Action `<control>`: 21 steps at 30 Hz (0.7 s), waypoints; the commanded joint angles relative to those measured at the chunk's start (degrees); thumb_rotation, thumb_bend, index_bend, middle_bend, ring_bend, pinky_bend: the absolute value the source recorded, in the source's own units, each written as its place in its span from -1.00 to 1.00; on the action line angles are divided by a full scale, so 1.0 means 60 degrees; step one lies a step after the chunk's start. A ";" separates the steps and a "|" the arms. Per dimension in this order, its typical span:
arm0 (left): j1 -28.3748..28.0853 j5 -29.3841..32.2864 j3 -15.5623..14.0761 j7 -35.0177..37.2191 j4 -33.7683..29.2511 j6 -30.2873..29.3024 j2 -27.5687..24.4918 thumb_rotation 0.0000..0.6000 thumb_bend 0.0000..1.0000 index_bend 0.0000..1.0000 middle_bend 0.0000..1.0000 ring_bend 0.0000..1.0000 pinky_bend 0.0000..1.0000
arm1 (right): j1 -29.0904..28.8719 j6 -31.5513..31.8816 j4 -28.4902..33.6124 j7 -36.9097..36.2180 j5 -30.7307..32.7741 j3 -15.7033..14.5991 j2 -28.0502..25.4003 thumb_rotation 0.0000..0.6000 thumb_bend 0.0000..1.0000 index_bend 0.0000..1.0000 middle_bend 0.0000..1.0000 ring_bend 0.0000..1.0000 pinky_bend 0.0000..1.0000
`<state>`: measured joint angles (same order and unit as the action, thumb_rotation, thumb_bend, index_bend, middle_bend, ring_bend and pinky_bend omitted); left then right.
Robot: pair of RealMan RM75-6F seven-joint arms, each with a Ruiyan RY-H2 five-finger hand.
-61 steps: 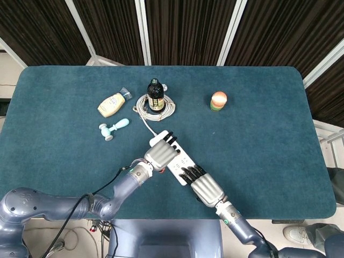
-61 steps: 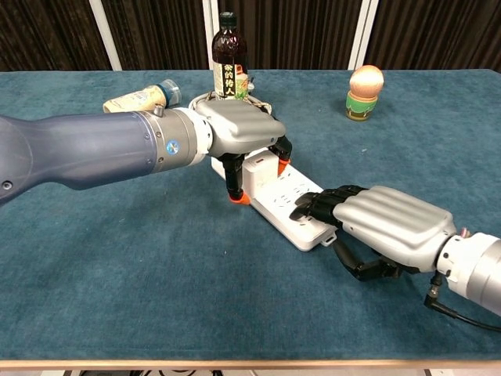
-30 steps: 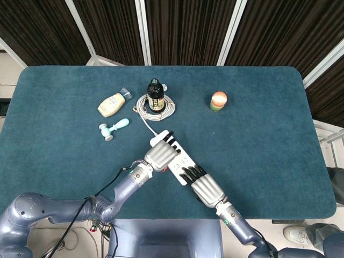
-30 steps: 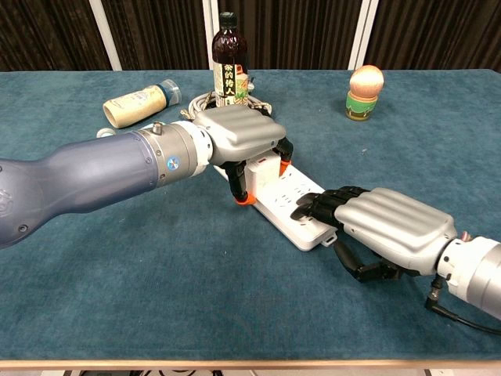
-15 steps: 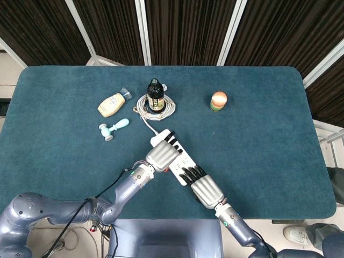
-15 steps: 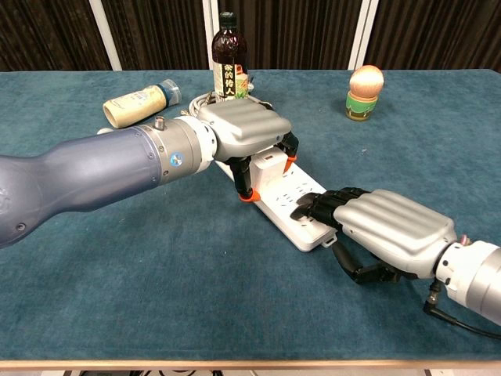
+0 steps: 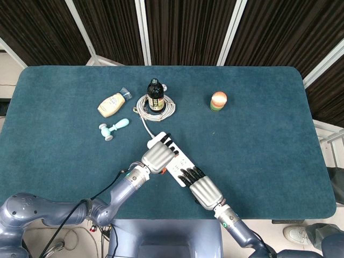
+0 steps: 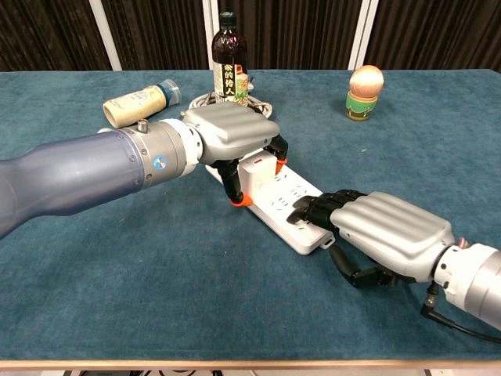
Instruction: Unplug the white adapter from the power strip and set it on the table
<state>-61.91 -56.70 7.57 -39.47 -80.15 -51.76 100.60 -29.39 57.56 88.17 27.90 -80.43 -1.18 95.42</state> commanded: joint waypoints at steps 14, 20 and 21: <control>-0.0019 -0.0061 0.0170 -0.0013 -0.0542 -0.0079 -0.0152 1.00 -0.33 0.25 0.29 -0.60 -0.83 | 0.0028 0.0027 0.0095 0.0099 0.0009 -0.0074 0.0072 1.00 0.65 -0.62 -0.60 -0.65 -0.70; -0.0035 -0.0114 0.0499 0.0095 -0.0693 -0.0330 -0.0271 1.00 -0.33 0.25 0.28 -0.60 -0.83 | 0.0034 0.0091 0.0151 0.0146 -0.0008 -0.0054 0.0057 1.00 0.65 -0.62 -0.60 -0.65 -0.71; -0.0056 -0.0135 0.0583 0.0110 -0.0731 -0.0369 -0.0315 1.00 -0.33 0.25 0.28 -0.60 -0.83 | 0.0032 0.0105 0.0167 0.0156 -0.0015 -0.0045 0.0053 1.00 0.65 -0.62 -0.60 -0.65 -0.71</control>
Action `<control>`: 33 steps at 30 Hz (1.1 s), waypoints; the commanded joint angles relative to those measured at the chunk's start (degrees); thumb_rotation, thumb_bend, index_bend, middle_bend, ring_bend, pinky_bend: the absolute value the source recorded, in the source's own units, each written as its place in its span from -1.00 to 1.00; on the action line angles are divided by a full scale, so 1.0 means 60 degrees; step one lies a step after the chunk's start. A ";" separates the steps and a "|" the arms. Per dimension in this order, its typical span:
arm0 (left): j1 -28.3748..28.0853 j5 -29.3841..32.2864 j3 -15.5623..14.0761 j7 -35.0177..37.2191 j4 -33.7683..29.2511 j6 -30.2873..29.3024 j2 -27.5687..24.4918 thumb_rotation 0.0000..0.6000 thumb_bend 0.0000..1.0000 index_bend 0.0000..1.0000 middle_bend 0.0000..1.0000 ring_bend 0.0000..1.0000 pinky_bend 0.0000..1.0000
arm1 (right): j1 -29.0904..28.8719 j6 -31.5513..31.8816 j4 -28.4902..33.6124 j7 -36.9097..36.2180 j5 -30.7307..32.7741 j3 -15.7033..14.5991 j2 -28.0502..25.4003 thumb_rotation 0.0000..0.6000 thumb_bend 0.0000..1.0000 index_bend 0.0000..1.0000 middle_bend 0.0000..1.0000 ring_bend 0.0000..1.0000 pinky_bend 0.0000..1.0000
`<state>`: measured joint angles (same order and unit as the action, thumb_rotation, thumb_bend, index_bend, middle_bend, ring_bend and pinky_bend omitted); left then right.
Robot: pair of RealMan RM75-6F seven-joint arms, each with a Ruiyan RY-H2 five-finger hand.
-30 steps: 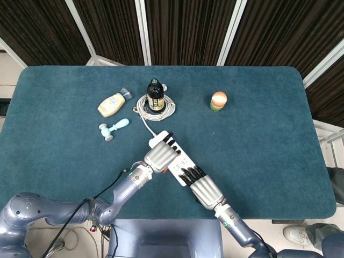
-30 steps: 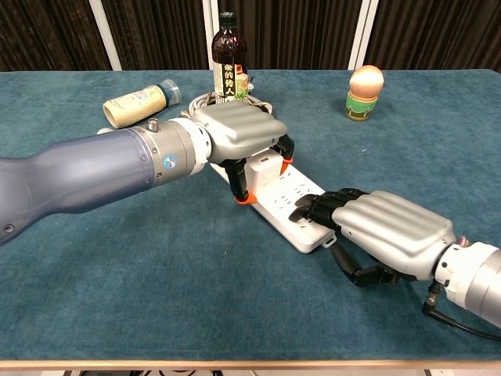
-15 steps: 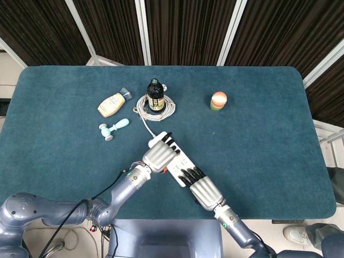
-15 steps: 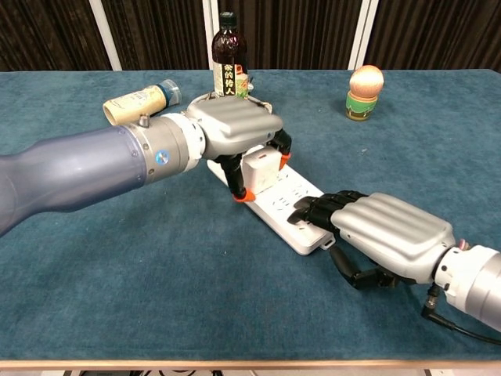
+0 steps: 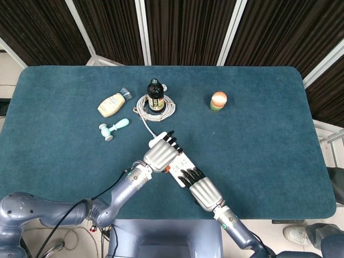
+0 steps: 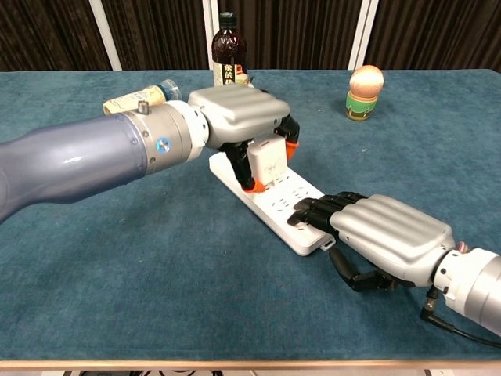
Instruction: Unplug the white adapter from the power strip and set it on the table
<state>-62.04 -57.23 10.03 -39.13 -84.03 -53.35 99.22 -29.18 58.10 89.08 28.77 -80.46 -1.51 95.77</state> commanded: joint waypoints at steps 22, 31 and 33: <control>0.1069 -0.0092 -0.0480 0.0200 -0.1009 -0.0846 -0.1847 1.00 -0.33 0.25 0.26 -0.60 -0.83 | 0.0066 0.1364 0.1037 -0.0201 -0.0421 0.1010 -0.0862 1.00 0.65 -0.85 -0.71 -0.82 -0.83; 0.1691 -0.0300 -0.1269 0.0262 -0.0625 -0.0945 -0.2077 1.00 -0.33 0.25 0.24 -0.60 -0.83 | 0.0331 0.1838 0.1486 -0.0475 -0.0442 0.1120 -0.1625 1.00 0.65 -0.85 -0.71 -0.82 -0.82; 0.1790 -0.0252 -0.1344 0.0286 -0.0527 -0.0932 -0.2064 1.00 -0.33 0.24 0.22 -0.60 -0.83 | 0.0374 0.1887 0.1557 -0.0508 -0.0489 0.1081 -0.1739 1.00 0.65 -0.85 -0.71 -0.82 -0.82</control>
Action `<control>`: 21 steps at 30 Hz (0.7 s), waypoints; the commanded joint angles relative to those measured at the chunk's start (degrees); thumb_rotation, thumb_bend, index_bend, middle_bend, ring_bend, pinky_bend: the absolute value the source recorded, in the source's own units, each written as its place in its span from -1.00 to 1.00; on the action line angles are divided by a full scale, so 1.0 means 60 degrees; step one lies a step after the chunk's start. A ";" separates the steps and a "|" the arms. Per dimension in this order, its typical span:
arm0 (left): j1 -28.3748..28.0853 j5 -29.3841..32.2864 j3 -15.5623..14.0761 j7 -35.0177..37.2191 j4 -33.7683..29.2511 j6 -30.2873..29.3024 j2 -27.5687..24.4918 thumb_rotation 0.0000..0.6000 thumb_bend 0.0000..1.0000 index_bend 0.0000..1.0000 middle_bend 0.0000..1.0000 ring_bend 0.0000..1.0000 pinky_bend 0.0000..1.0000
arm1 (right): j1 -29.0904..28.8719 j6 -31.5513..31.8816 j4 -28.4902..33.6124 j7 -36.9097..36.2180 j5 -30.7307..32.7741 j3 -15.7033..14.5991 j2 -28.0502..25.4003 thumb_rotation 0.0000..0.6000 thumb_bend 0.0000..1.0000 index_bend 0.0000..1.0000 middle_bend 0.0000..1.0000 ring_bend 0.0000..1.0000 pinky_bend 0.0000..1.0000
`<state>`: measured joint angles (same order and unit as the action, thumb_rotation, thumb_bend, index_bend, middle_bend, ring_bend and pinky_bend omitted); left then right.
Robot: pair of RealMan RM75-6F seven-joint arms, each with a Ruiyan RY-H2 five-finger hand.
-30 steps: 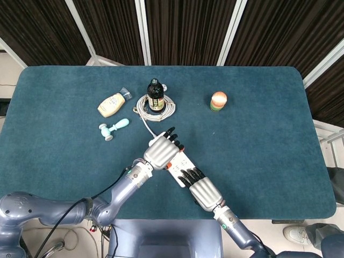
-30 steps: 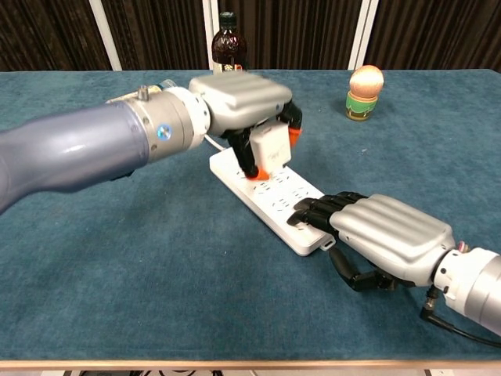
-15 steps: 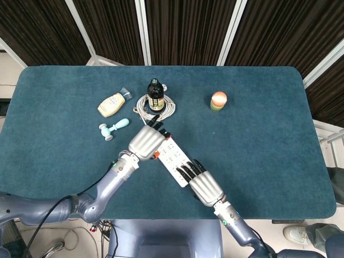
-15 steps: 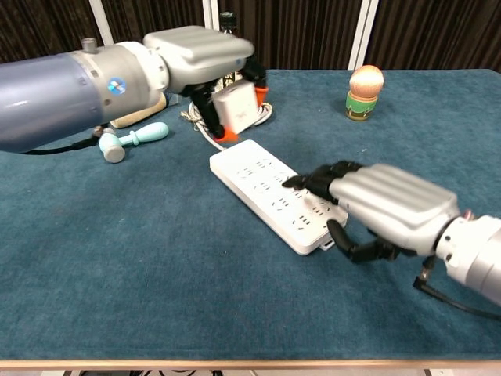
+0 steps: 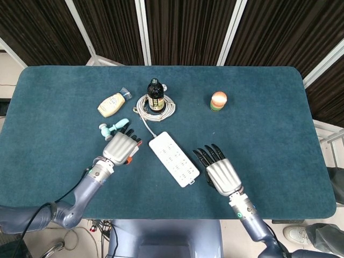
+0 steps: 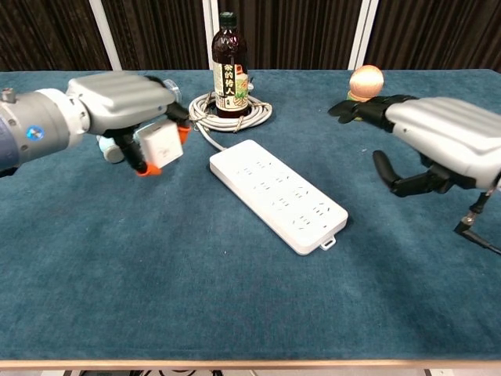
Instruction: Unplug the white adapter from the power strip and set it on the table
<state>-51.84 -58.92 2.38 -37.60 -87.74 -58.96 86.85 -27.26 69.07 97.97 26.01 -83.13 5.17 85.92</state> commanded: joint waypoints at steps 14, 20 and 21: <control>0.0491 0.0391 -0.0092 -0.0163 0.0049 -0.0164 -0.0142 1.00 -0.51 -0.36 -0.42 -0.71 -0.94 | 0.0293 0.0314 0.0388 -0.0104 -0.0187 -0.0220 -0.0488 1.00 0.65 -0.88 -0.71 -0.86 -0.86; 0.0702 0.0566 0.0106 -0.0248 -0.0406 -0.0594 -0.0416 1.00 -0.65 -0.61 -0.62 -0.81 -0.98 | 0.0446 0.0556 0.0566 -0.0216 -0.0316 -0.0258 -0.0755 1.00 0.65 -0.90 -0.73 -0.87 -0.87; 0.0745 0.0560 0.0132 -0.0251 -0.0509 -0.0688 -0.0476 1.00 -0.67 -0.63 -0.63 -0.81 -0.98 | 0.0483 0.0607 0.0604 -0.0242 -0.0341 -0.0272 -0.0820 1.00 0.65 -0.90 -0.73 -0.87 -0.87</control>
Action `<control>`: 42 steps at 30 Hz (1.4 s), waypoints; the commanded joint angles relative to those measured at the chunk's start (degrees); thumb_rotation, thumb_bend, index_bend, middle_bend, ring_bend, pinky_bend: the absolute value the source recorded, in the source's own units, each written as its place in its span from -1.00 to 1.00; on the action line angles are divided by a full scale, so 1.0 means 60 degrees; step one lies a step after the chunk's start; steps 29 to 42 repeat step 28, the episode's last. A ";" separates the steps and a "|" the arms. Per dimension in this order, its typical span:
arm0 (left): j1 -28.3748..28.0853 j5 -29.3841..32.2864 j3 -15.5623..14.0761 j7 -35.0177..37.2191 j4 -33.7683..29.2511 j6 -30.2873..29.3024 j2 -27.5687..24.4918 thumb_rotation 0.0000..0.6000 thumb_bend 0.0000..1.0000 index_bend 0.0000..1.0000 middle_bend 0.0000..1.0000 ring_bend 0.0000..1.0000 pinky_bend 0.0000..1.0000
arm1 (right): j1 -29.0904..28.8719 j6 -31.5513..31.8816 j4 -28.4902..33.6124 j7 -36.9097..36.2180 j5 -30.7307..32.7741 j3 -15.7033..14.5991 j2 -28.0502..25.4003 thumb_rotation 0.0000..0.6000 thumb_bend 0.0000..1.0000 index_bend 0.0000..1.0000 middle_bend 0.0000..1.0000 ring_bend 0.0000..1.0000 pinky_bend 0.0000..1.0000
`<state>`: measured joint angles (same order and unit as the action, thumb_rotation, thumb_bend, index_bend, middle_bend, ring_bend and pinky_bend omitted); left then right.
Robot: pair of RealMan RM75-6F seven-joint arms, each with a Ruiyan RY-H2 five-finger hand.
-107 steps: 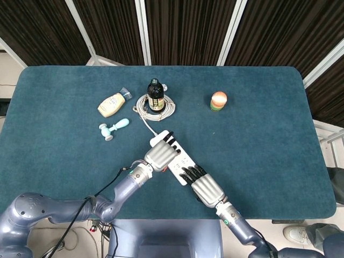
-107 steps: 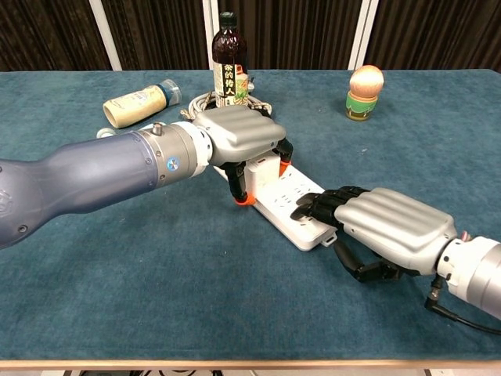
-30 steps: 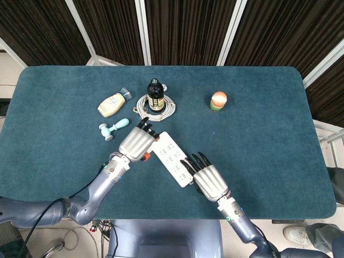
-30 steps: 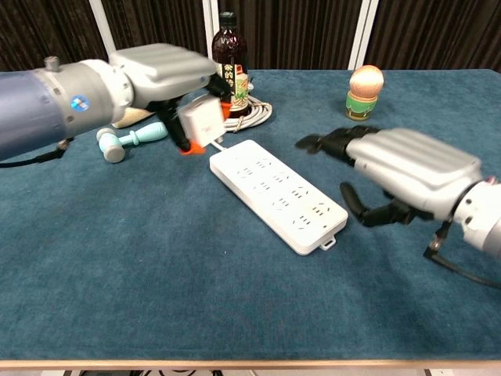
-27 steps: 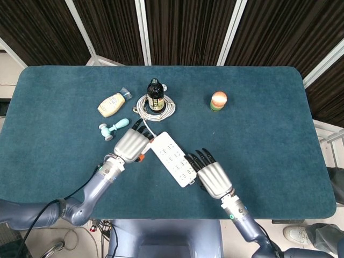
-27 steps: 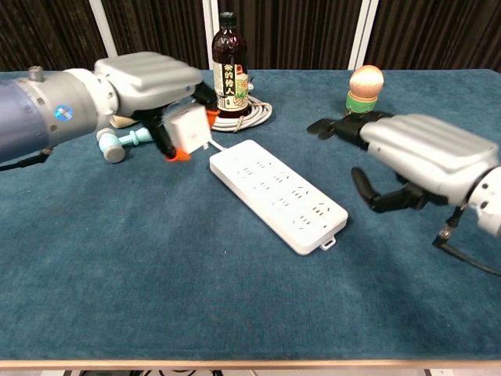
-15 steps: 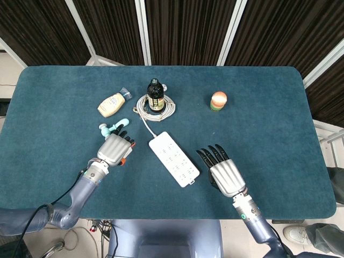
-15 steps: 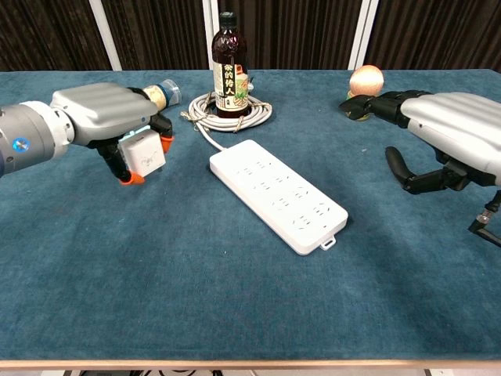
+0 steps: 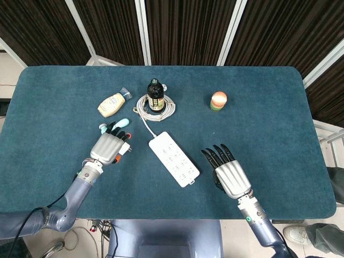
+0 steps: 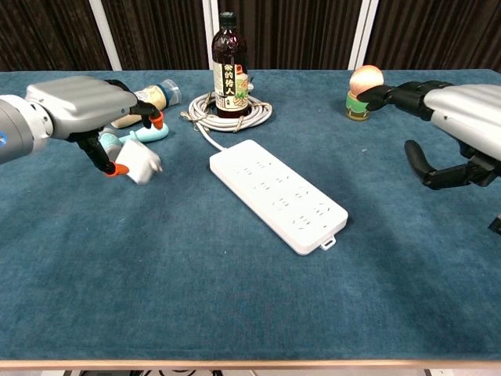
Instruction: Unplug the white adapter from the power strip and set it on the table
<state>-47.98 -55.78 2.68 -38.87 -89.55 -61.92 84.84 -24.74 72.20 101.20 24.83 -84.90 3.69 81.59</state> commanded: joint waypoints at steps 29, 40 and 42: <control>0.5275 -0.4659 -0.2643 0.3608 -0.2425 -0.5754 -0.2971 1.00 -0.97 -1.00 -0.96 -1.00 -1.00 | 0.3085 0.3593 -0.1011 -0.3528 -0.1143 -0.1239 -0.2947 1.00 -0.29 -1.00 -1.00 -1.00 -1.00; 0.5275 -0.4659 -0.2643 0.3608 -0.2425 -0.5754 -0.2971 1.00 -0.97 -1.00 -0.96 -1.00 -1.00 | 0.3085 0.3593 -0.1011 -0.3528 -0.1143 -0.1239 -0.2947 1.00 -0.29 -1.00 -1.00 -1.00 -1.00; 0.5275 -0.4659 -0.2643 0.3608 -0.2425 -0.5754 -0.2971 1.00 -0.97 -1.00 -0.96 -1.00 -1.00 | 0.3085 0.3593 -0.1011 -0.3528 -0.1143 -0.1239 -0.2947 1.00 -0.29 -1.00 -1.00 -1.00 -1.00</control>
